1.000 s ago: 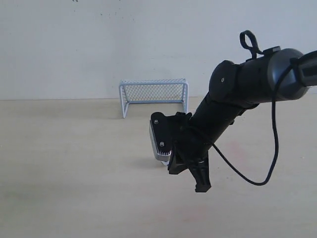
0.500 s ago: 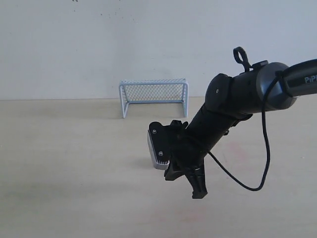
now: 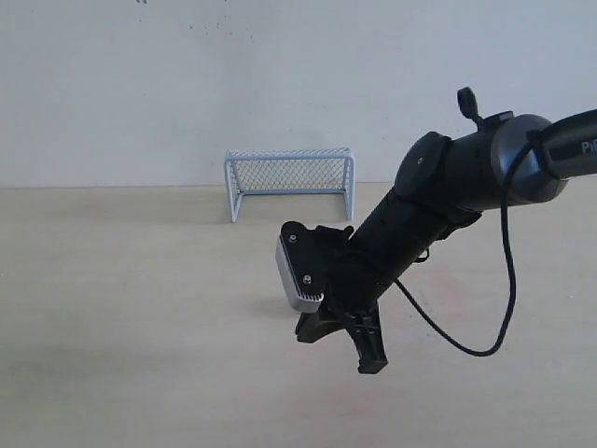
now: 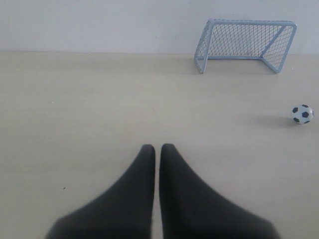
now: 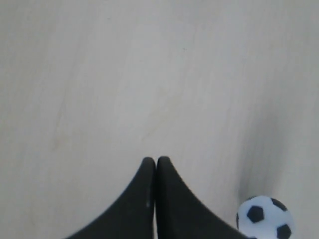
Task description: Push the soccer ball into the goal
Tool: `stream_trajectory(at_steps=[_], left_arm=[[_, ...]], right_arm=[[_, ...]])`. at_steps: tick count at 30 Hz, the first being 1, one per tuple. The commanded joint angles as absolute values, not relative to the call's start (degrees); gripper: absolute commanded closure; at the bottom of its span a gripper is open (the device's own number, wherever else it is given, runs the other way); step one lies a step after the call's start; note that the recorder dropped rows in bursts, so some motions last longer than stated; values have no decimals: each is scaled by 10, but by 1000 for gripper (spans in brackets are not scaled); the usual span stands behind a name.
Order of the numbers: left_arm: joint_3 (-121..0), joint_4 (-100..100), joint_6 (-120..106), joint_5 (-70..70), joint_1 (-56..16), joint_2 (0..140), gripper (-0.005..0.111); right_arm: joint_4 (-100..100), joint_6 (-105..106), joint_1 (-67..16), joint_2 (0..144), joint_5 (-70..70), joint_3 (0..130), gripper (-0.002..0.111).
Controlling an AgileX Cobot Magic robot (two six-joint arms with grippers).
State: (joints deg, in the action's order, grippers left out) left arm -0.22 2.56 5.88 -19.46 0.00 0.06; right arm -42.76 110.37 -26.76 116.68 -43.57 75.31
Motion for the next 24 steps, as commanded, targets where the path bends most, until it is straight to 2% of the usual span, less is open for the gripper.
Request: stream_trajectory(at_steps=[1, 10, 14, 24], left_arm=[[0, 26, 59, -194, 0, 0, 102], [0, 26, 59, -194, 0, 0, 102], [0, 26, 59, -194, 0, 0, 102], [0, 26, 59, -194, 0, 0, 102]], right_arm=[[-440, 1112, -245, 1166, -447, 753, 109], [-497, 1176, -244, 1183, -415, 749, 109], [-584, 1218, -217, 1184, -463, 749, 109], [-553, 1209, -206, 1190, -480, 746, 109]])
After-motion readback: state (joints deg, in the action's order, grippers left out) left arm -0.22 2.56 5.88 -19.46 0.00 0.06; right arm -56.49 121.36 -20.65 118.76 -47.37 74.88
